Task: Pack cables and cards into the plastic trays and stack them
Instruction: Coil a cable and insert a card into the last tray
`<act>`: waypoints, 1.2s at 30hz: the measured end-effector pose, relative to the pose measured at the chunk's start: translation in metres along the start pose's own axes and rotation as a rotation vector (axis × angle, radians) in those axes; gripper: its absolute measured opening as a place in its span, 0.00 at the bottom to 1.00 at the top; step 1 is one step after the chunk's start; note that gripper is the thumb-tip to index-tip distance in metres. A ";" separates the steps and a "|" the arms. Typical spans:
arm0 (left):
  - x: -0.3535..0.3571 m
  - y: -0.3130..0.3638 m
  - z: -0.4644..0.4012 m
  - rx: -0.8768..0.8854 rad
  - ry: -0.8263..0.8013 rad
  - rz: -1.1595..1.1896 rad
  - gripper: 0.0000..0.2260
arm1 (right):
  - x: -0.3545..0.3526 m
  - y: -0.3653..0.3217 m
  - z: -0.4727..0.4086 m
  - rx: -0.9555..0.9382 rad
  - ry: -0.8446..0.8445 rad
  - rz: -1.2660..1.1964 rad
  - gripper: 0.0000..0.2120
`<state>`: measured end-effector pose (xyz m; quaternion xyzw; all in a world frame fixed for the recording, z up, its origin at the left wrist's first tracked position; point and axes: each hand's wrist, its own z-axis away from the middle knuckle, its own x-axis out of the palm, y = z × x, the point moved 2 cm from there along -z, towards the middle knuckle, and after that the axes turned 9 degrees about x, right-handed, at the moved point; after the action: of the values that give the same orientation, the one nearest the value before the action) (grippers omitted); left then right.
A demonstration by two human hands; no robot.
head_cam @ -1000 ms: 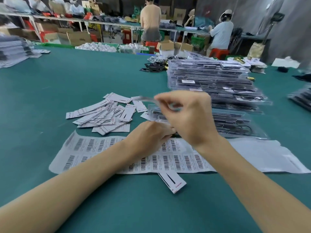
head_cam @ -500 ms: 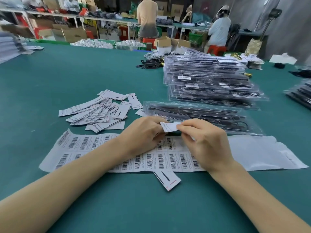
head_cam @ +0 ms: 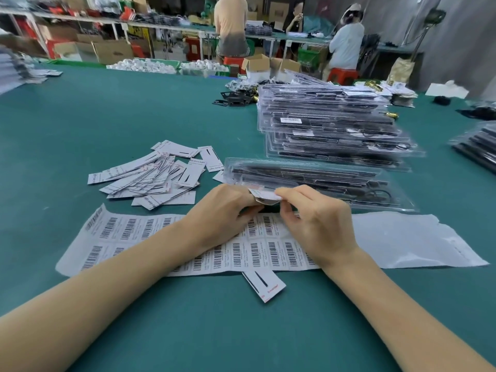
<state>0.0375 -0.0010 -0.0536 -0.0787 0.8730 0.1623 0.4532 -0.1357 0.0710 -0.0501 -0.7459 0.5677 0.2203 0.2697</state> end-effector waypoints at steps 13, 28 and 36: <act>-0.002 0.006 -0.001 -0.052 0.002 -0.113 0.17 | 0.012 -0.005 -0.007 0.024 -0.064 0.065 0.05; -0.007 0.002 -0.002 0.117 -0.254 -0.258 0.16 | 0.007 -0.021 0.006 0.078 -0.438 0.196 0.23; -0.013 -0.003 0.002 0.210 -0.169 -0.187 0.14 | 0.012 -0.027 0.001 0.107 -0.600 0.359 0.28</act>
<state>0.0474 -0.0027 -0.0451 -0.0980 0.8328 0.0332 0.5438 -0.1068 0.0685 -0.0547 -0.5211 0.5961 0.4435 0.4199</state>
